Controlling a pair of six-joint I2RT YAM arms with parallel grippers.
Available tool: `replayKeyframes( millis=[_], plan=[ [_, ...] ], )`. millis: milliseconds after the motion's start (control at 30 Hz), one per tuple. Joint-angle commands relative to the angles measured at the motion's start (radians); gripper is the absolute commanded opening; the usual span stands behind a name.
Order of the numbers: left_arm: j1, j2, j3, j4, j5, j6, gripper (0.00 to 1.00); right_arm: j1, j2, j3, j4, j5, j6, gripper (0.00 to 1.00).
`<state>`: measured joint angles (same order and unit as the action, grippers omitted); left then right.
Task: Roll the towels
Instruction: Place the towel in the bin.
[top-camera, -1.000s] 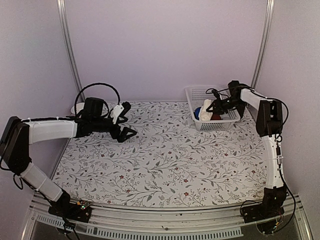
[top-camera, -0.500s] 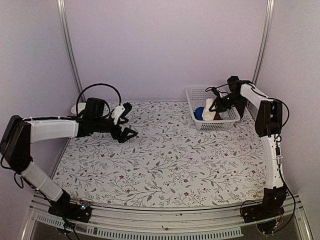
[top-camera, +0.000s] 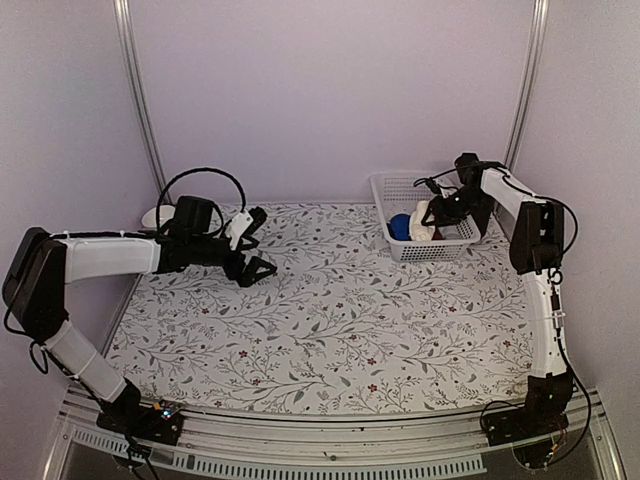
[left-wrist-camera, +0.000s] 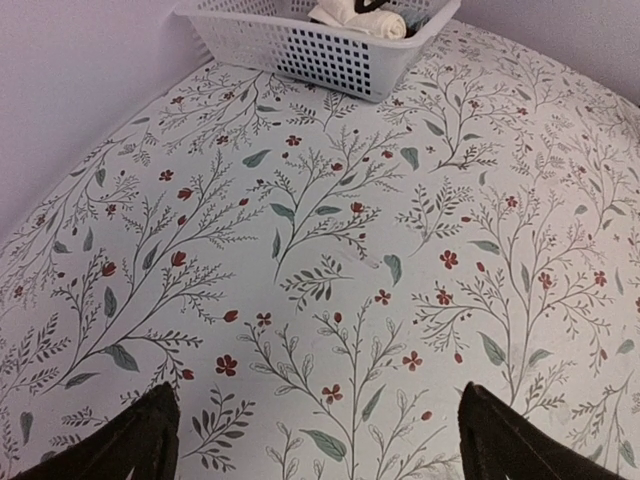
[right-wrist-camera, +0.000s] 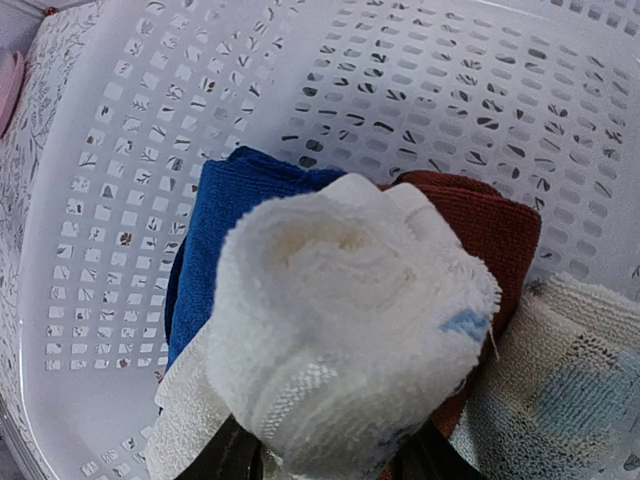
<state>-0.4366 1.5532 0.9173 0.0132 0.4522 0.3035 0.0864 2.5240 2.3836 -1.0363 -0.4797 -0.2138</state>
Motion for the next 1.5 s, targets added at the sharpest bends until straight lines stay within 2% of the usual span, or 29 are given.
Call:
replayKeyframes(
  millis=[0, 367, 533, 700, 900, 1300, 1400, 1467],
  plan=[
    [-0.014, 0.015, 0.025, -0.018, -0.016, 0.008, 0.97, 0.029, -0.001, -0.039, 0.02, 0.137, 0.023, 0.46],
    [-0.014, 0.013, 0.021, -0.02, -0.023, 0.012, 0.97, 0.067, -0.251, -0.343, 0.158, 0.141, 0.077, 0.5],
    [-0.017, 0.007, 0.023, -0.022, -0.02, 0.011, 0.97, 0.068, -0.281, -0.41, 0.221, 0.139, 0.105, 0.5],
    [-0.019, 0.011, 0.024, -0.022, -0.025, 0.013, 0.97, 0.07, -0.267, -0.425, 0.32, 0.1, 0.159, 0.42],
    [-0.021, 0.014, 0.023, -0.022, -0.03, 0.015, 0.97, 0.089, -0.195, -0.337, 0.327, 0.131, 0.201, 0.28],
    [-0.021, 0.01, 0.023, -0.021, -0.034, 0.017, 0.97, 0.101, -0.131, -0.342, 0.362, 0.045, 0.253, 0.39],
    [-0.022, 0.005, 0.02, -0.018, -0.037, 0.019, 0.97, 0.1, -0.132, -0.358, 0.385, 0.016, 0.267, 0.35],
    [-0.022, 0.005, 0.019, -0.018, -0.04, 0.019, 0.97, 0.101, -0.132, -0.364, 0.392, -0.002, 0.273, 0.27]
  ],
)
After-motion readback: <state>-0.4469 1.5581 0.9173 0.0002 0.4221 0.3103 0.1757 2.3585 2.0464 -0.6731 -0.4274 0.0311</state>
